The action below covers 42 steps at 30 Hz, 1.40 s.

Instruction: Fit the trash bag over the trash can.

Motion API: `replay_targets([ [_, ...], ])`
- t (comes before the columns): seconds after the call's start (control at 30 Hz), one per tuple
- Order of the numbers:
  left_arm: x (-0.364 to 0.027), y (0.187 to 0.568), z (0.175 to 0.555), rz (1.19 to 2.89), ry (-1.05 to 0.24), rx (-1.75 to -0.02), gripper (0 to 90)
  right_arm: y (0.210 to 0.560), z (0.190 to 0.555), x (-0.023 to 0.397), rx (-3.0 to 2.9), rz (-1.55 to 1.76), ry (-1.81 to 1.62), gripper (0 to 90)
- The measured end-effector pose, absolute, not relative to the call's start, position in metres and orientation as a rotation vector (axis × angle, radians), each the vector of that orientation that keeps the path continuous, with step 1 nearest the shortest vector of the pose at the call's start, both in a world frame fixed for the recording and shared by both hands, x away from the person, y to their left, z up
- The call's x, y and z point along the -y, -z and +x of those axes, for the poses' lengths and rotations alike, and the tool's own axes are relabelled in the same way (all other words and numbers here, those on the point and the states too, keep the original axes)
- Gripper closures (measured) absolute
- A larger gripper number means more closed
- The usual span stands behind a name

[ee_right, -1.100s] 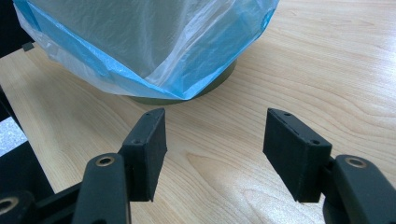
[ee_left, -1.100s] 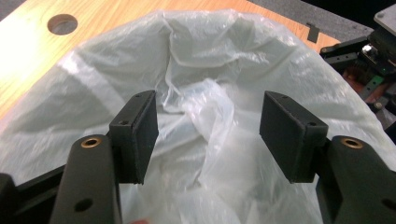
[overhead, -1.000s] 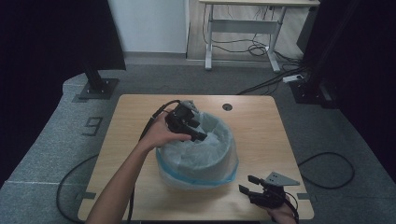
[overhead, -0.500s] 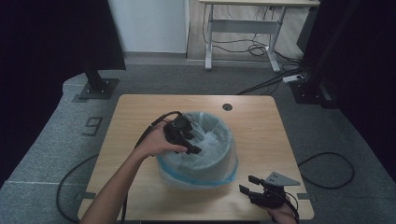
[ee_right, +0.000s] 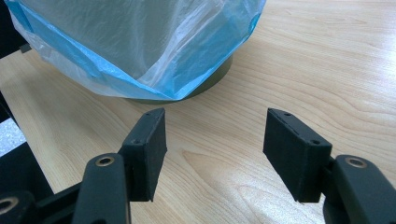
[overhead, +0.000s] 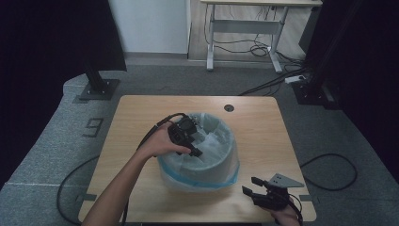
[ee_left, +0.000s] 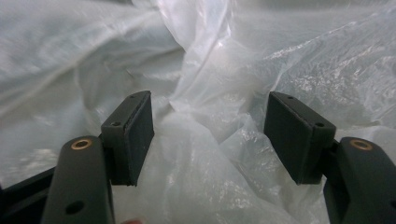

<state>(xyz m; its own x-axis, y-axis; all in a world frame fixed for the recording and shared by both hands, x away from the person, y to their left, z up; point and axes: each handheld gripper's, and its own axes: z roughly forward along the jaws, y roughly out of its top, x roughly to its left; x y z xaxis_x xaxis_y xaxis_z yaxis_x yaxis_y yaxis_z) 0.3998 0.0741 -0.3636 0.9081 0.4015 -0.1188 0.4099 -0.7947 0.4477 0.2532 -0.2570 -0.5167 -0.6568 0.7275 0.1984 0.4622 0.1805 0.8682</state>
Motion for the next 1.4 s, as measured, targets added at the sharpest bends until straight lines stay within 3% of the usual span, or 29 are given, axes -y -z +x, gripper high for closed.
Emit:
replay_targets([
  [0.63, -0.154, 0.339, 0.36, 2.264, -0.181, -0.62, 32.7, 0.516, 0.253, 0.259, -2.185, 1.149, -1.464, 38.4],
  [1.07, -0.216, 0.364, 0.319, 2.12, -0.265, -0.686, 31.7, 0.522, 0.255, 0.263, -2.17, 1.183, -1.438, 38.3],
  [1.4, -0.244, 0.392, 0.309, 2.061, -0.232, -0.74, 31.4, 0.527, 0.256, 0.268, -2.159, 1.2, -1.413, 38.0],
])
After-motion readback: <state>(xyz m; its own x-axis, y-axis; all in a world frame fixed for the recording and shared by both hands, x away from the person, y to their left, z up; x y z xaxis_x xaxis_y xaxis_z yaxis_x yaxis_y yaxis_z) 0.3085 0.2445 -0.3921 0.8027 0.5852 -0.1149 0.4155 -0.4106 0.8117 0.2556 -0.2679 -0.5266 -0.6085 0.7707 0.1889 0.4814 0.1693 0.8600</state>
